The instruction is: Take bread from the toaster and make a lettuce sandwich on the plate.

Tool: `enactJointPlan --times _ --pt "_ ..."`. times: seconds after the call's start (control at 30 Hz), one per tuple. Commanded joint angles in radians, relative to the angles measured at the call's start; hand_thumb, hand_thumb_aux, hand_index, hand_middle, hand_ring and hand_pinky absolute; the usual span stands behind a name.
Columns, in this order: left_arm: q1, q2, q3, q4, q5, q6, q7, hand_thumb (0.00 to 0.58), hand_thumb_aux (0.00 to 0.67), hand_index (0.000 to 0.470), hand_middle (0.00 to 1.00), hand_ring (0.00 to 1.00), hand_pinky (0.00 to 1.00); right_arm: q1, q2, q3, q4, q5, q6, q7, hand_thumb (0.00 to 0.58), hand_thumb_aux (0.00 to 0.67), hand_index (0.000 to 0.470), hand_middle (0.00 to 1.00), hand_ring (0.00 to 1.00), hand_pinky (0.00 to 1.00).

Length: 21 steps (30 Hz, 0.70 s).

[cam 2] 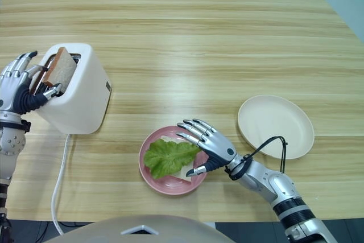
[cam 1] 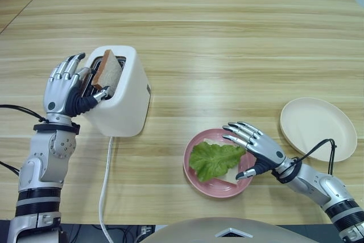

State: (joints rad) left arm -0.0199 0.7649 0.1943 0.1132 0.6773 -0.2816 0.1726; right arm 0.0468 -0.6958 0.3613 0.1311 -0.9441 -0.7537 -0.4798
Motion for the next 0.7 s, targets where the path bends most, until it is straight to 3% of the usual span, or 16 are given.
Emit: enactJointPlan --times 0.03,0.1,0.13,0.17,0.33,0.53,0.7 --pt "0.011 0.037 -0.051 0.005 0.006 -0.013 -0.065 0.580 0.670 0.470 0.13 0.13 0.13 0.015 0.007 -0.006 -0.008 -0.003 0.005 0.005 0.000 0.000 0.000 0.00 0.00 0.00" --pt "0.019 0.048 -0.067 0.001 -0.002 -0.035 -0.080 0.580 0.670 0.470 0.29 0.29 0.29 0.016 0.011 -0.007 -0.010 -0.002 0.007 0.005 0.000 0.000 0.000 0.00 0.00 0.00" --pt "0.026 0.053 -0.074 -0.003 -0.009 -0.046 -0.085 0.580 0.670 0.470 0.58 0.58 0.58 0.016 0.012 -0.007 -0.009 -0.002 0.006 0.005 0.000 0.000 0.000 0.00 0.00 0.00" --pt "0.030 0.054 -0.080 -0.003 -0.015 -0.058 -0.087 0.580 0.670 0.470 0.70 0.70 0.70 0.016 0.013 -0.008 -0.008 -0.001 0.005 0.005 0.000 0.000 0.000 0.00 0.00 0.00" --pt "-0.022 0.005 -0.051 0.025 0.002 -0.052 0.073 0.580 0.670 0.470 1.00 1.00 1.00 0.015 0.029 -0.023 0.006 -0.003 0.021 -0.024 0.000 0.000 0.000 0.00 0.00 0.00" --pt "-0.116 -0.072 0.011 0.041 0.048 0.007 0.374 0.580 0.670 0.470 1.00 1.00 1.00 -0.012 0.089 -0.072 0.070 -0.035 0.110 -0.188 0.000 0.000 0.000 0.00 0.00 0.00" --pt "-0.199 -0.160 0.005 0.007 0.051 -0.069 0.611 0.580 0.670 0.470 1.00 1.00 1.00 -0.006 0.126 -0.116 0.082 -0.048 0.174 -0.349 0.000 0.000 0.000 0.00 0.00 0.00"
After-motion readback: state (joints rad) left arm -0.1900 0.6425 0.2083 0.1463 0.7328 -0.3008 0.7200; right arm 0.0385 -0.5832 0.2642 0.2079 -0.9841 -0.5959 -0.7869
